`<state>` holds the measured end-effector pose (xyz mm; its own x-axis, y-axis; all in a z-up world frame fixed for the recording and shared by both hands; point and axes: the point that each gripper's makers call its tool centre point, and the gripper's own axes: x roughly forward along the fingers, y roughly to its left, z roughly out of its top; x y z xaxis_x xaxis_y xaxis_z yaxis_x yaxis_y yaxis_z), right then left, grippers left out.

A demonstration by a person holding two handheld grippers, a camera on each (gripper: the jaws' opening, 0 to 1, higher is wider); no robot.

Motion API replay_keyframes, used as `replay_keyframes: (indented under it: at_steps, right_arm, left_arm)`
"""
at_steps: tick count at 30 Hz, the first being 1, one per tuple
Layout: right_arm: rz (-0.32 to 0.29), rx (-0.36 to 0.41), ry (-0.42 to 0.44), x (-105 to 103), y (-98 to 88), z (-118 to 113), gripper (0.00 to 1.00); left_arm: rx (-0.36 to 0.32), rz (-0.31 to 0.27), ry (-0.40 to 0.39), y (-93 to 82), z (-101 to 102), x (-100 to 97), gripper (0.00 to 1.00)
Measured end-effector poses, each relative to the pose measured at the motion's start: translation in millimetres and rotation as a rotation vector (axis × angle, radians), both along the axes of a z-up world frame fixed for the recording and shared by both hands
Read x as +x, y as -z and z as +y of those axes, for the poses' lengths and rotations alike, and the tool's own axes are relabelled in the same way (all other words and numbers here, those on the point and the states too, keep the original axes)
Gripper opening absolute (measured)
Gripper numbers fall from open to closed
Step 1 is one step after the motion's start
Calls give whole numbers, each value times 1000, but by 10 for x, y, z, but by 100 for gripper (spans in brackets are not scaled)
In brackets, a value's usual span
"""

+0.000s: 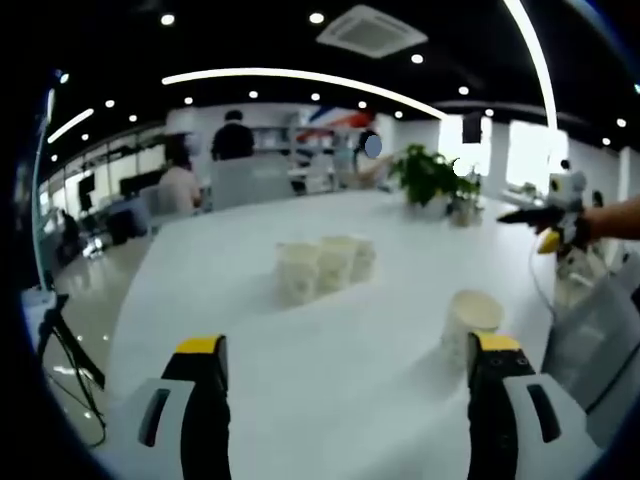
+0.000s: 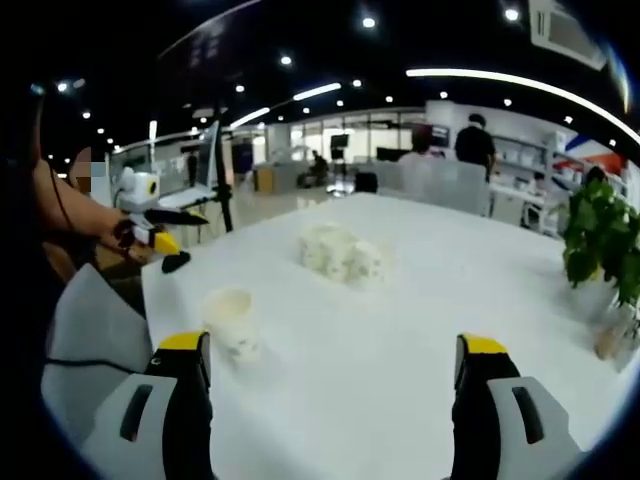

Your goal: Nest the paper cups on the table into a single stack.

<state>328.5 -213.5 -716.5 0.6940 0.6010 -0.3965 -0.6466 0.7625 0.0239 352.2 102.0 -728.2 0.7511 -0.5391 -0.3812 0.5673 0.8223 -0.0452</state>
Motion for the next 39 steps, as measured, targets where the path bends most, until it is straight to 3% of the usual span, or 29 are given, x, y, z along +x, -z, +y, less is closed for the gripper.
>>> replay_keyframes:
  at_steps: [8, 17, 24, 39]
  right_arm:
    - [6, 3, 0, -33, 20, 0, 100]
    - [21, 28, 28, 11, 20, -31, 100]
    - [35, 66, 60, 76, 0, -37, 100]
    - [37, 40, 80, 172, -15, -155, 100]
  left_arm:
    - [16, 14, 11, 172, -55, 164, 99]
    - [26, -36, -1, 192, -133, 505, 97]
    - [-12, -52, 10, 195, -257, 766, 99]
    - [-48, -70, 27, 284, -500, 1241, 97]
